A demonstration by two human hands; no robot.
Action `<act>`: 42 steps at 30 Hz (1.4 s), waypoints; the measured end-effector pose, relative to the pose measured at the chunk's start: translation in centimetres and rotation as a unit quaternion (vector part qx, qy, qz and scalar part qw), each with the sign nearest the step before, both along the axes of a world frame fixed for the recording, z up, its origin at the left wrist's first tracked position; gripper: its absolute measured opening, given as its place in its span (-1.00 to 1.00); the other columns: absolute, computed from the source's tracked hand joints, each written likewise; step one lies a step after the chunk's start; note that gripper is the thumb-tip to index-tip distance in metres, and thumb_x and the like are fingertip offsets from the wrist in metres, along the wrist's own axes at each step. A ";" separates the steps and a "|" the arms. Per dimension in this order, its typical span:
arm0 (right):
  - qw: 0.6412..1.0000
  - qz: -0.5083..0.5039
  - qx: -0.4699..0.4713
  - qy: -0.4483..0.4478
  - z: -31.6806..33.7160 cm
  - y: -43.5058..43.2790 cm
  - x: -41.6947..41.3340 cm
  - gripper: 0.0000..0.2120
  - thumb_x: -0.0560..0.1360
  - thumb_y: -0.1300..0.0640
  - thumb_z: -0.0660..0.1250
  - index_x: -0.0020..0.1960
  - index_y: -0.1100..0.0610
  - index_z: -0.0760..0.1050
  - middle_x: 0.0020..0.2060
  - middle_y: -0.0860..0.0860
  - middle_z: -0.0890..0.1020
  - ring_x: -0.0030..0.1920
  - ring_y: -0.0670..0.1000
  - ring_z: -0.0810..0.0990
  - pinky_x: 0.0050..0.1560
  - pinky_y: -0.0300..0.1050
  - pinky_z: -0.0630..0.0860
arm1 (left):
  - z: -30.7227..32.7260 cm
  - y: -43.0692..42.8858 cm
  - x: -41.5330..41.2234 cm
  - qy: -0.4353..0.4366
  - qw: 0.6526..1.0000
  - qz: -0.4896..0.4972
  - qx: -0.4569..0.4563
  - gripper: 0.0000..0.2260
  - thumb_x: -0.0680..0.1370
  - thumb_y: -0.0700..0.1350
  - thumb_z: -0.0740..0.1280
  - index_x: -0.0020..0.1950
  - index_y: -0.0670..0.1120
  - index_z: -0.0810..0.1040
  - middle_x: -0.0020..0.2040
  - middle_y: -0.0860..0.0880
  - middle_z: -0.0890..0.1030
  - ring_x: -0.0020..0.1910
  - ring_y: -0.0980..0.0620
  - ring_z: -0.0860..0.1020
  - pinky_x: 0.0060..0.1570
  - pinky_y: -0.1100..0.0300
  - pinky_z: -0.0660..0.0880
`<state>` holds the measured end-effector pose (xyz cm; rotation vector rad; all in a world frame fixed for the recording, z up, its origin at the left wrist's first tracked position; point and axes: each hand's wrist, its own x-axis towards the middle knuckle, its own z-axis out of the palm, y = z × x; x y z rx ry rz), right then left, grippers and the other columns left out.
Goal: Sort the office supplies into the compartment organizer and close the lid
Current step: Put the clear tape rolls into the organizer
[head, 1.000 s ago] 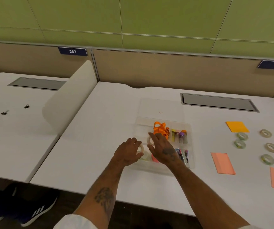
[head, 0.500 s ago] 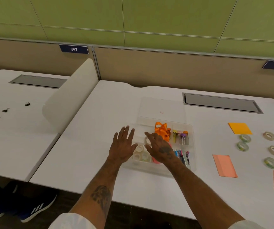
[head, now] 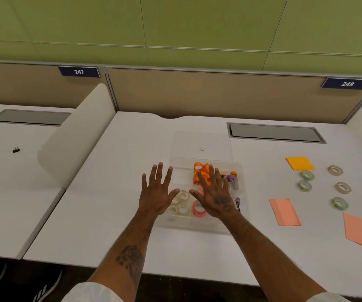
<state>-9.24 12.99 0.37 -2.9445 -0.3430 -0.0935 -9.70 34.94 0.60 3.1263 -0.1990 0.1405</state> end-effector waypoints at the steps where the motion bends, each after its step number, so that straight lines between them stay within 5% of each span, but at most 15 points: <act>1: 1.000 -0.009 0.000 0.001 0.0 -0.5 -0.2 -0.22 0.44 -0.46 -0.25 0.55 -0.12 -0.23 0.55 0.11 -0.23 0.55 0.19 -0.22 0.48 0.26 -0.12 | 0.0 -0.4 0.2 0.000 1.000 -0.007 0.002 -0.27 0.49 0.39 -0.30 0.57 0.05 -0.26 0.59 -0.11 -0.25 0.57 -0.14 -0.25 0.48 -0.22 -0.17; 9: 0.995 -0.098 -0.010 0.017 -0.5 -7.1 -1.2 -0.24 0.46 -0.44 -0.21 0.56 -0.10 -0.21 0.55 0.15 -0.22 0.55 0.20 -0.20 0.46 0.31 -0.02 | 0.6 -6.9 2.5 -0.003 0.996 -0.088 -0.012 -0.23 0.44 0.43 -0.38 0.57 0.07 -0.23 0.59 -0.11 -0.22 0.57 -0.16 -0.21 0.47 -0.23 -0.19; 13: 0.991 -0.134 0.000 0.021 -0.5 -11.8 -1.5 -0.22 0.43 -0.46 -0.33 0.55 -0.12 -0.23 0.55 0.14 -0.21 0.55 0.19 -0.19 0.46 0.31 -0.02 | 0.3 -11.3 4.2 0.002 0.992 -0.124 -0.017 -0.29 0.52 0.39 -0.19 0.56 0.08 -0.27 0.59 -0.10 -0.24 0.57 -0.15 -0.21 0.48 -0.22 -0.18; 23: 0.979 -0.203 -0.007 0.012 -0.4 -24.8 -0.9 -0.27 0.50 -0.37 -0.09 0.54 0.01 0.16 0.51 0.26 0.16 0.49 0.30 0.17 0.31 0.36 0.30 | -0.7 -25.3 7.8 0.023 0.985 -0.166 -0.034 -0.31 0.57 0.36 -0.09 0.57 0.10 -0.28 0.58 -0.08 -0.28 0.57 -0.13 -0.26 0.47 -0.19 -0.24; 36: 0.970 -0.235 -0.034 0.047 -2.5 -40.0 -1.4 -0.27 0.51 -0.38 -0.13 0.56 -0.02 0.08 0.53 0.23 0.10 0.52 0.27 0.11 0.38 0.33 0.20 | -2.3 -40.2 9.6 0.056 0.974 -0.216 -0.037 -0.34 0.58 0.33 -0.10 0.54 0.10 -0.33 0.58 -0.07 -0.30 0.56 -0.09 -0.30 0.49 -0.15 -0.25; 42: 0.967 -0.239 -0.047 0.073 -3.1 -43.4 -1.8 -0.32 0.52 -0.30 -0.03 0.47 0.09 0.32 0.40 0.30 0.37 0.39 0.30 0.37 0.20 0.28 0.45 | -3.1 -44.5 10.2 0.072 0.971 -0.228 -0.011 -0.32 0.56 0.35 -0.16 0.55 0.09 -0.32 0.59 -0.08 -0.28 0.57 -0.10 -0.26 0.51 -0.16 -0.18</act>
